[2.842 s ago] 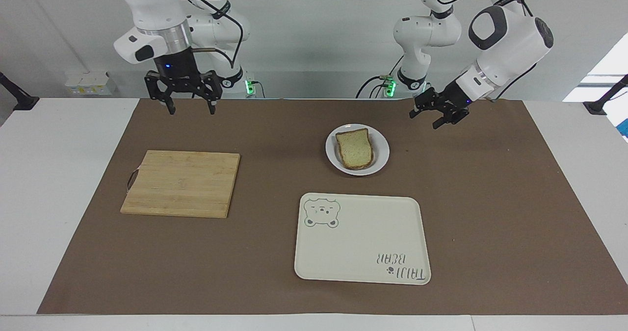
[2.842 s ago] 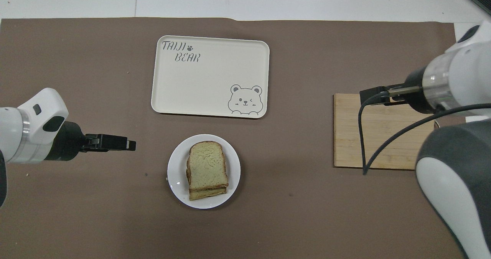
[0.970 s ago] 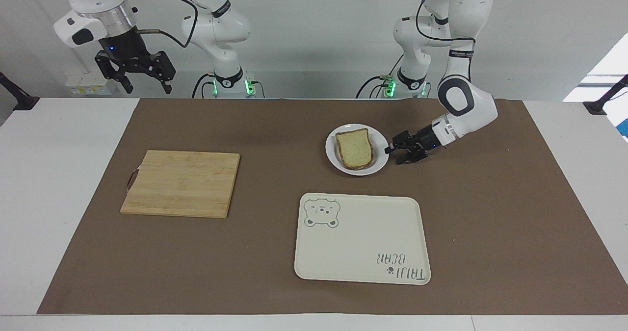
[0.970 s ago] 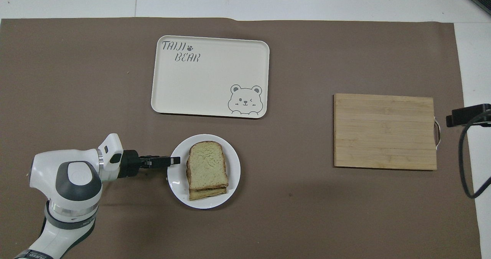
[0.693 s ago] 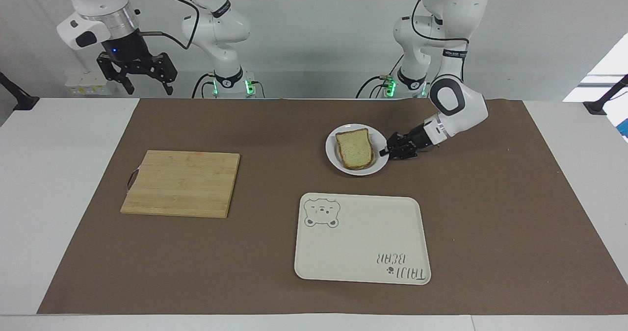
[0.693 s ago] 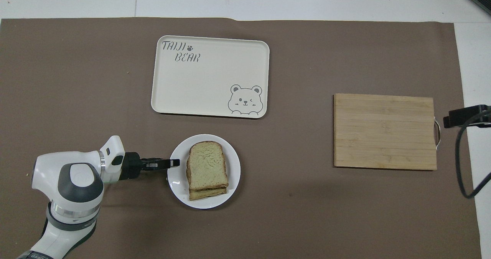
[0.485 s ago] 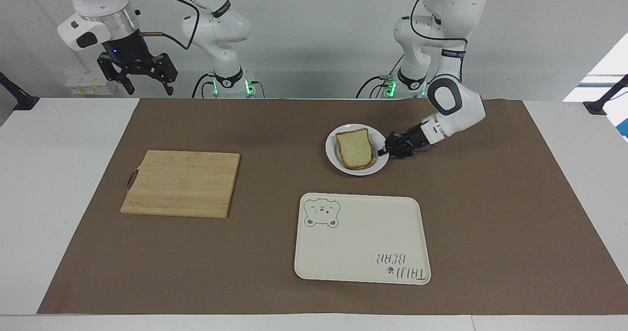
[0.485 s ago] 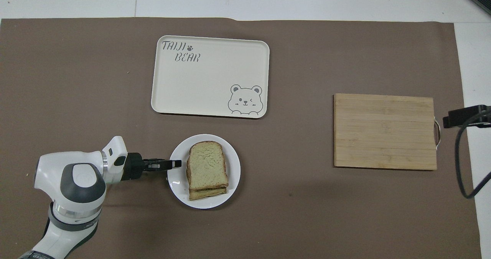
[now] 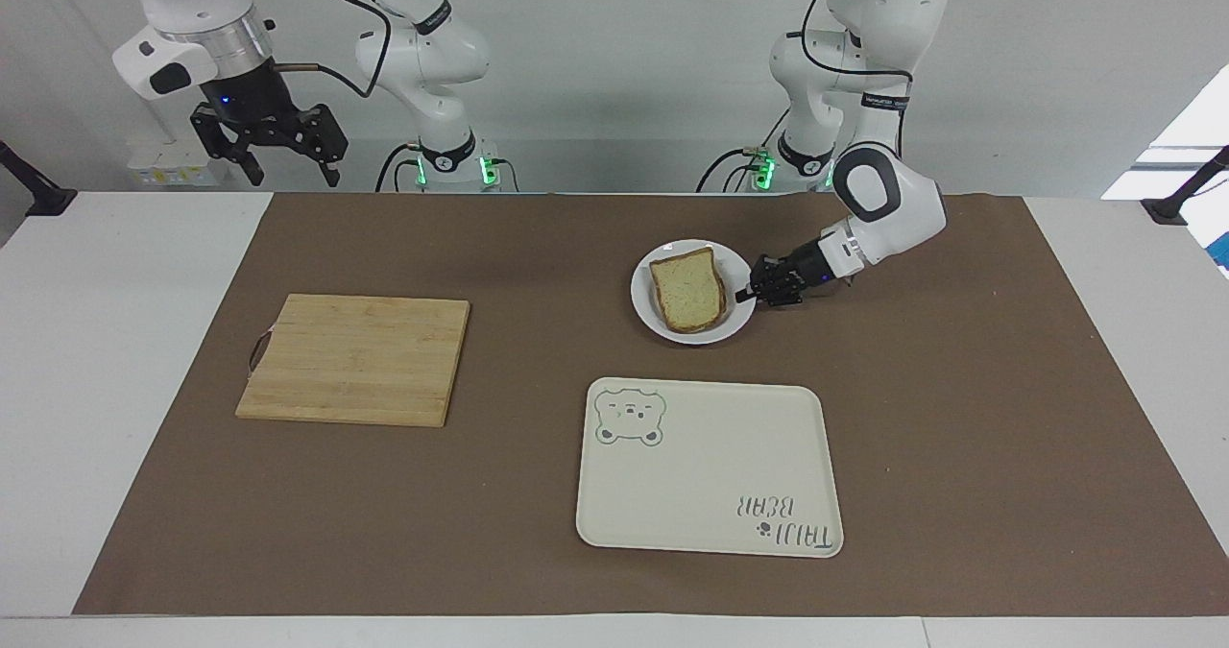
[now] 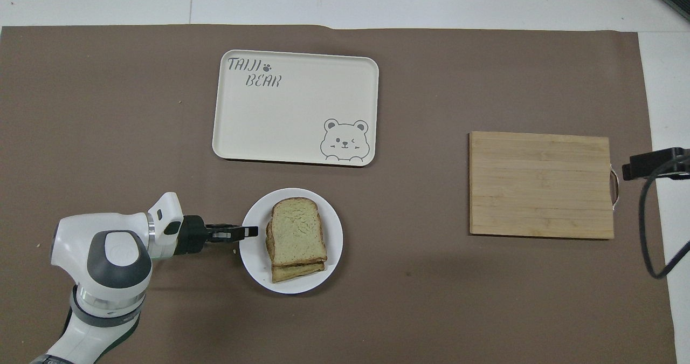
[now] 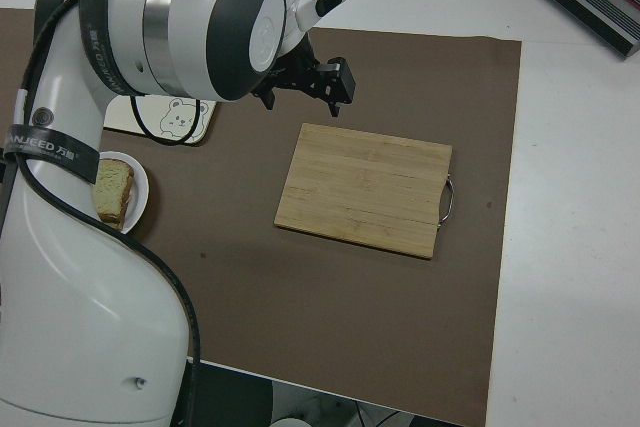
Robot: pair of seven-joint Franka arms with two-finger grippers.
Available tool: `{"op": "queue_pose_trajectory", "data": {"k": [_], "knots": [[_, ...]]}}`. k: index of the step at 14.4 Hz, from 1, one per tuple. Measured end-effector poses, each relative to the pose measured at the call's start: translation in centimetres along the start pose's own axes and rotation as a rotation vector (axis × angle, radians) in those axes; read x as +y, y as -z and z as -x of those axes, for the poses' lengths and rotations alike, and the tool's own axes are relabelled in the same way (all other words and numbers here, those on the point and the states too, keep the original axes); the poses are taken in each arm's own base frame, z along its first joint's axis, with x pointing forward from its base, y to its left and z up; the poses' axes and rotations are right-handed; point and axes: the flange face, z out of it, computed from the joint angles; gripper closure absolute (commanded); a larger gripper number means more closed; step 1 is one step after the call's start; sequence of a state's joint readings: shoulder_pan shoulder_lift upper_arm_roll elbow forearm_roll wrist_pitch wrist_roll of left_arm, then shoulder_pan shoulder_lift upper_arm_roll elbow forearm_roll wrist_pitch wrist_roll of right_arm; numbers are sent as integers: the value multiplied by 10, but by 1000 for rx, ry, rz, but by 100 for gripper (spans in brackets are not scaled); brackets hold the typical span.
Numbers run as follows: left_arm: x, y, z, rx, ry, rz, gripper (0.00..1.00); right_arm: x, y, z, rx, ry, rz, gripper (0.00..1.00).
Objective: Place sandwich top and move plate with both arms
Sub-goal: 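Grip the plate rim with the left gripper, then slide the plate with the left gripper onto the white tray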
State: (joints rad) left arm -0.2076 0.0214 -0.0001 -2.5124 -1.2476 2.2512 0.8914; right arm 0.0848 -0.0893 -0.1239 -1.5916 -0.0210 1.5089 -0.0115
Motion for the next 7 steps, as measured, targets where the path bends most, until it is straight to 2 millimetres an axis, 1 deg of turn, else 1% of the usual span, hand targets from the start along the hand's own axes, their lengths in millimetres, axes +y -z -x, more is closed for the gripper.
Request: {"op": "queue_pose_trajectory", "data": {"k": [4,7], "knots": [[0,1,-1,0,-5,9,100,0,0,0,0,0,0,0],[-1,7,-3,-10,-13,58,100,0,0,0,0,0,0,0]]}}
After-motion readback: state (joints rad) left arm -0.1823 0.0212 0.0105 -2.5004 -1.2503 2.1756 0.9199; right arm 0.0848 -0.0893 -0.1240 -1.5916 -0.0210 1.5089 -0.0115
